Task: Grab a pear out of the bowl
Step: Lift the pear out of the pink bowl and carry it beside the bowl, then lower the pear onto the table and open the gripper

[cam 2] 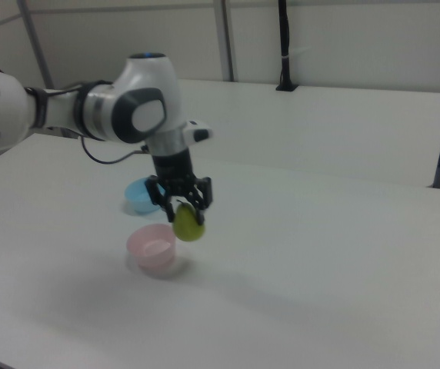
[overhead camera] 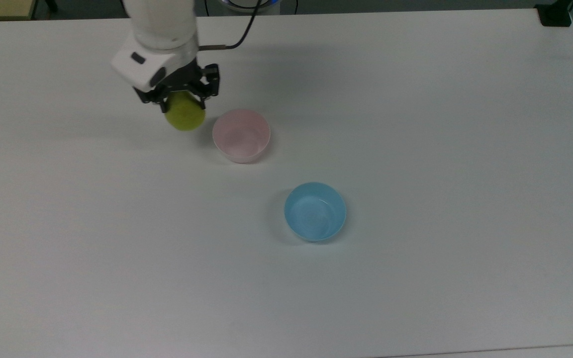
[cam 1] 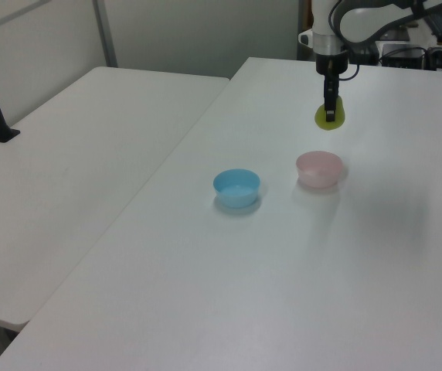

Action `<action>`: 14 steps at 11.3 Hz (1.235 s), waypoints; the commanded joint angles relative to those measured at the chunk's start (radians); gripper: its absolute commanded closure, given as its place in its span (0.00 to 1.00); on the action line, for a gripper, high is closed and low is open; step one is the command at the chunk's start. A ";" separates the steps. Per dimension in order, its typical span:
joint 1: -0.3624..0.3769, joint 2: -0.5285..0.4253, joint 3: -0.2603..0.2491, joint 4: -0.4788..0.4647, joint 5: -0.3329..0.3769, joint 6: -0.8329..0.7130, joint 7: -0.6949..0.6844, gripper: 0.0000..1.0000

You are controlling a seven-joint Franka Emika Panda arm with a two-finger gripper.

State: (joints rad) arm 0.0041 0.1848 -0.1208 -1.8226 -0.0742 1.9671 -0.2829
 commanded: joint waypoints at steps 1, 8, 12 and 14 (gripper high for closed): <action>-0.048 0.094 0.000 0.014 -0.010 0.097 -0.019 0.74; -0.090 0.160 -0.002 0.014 -0.056 0.179 -0.018 0.32; -0.090 0.145 -0.002 0.017 -0.058 0.173 -0.004 0.00; -0.073 0.083 0.001 0.020 -0.053 0.164 0.046 0.00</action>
State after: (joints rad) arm -0.0868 0.3392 -0.1211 -1.7992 -0.1161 2.1323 -0.2903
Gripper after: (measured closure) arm 0.000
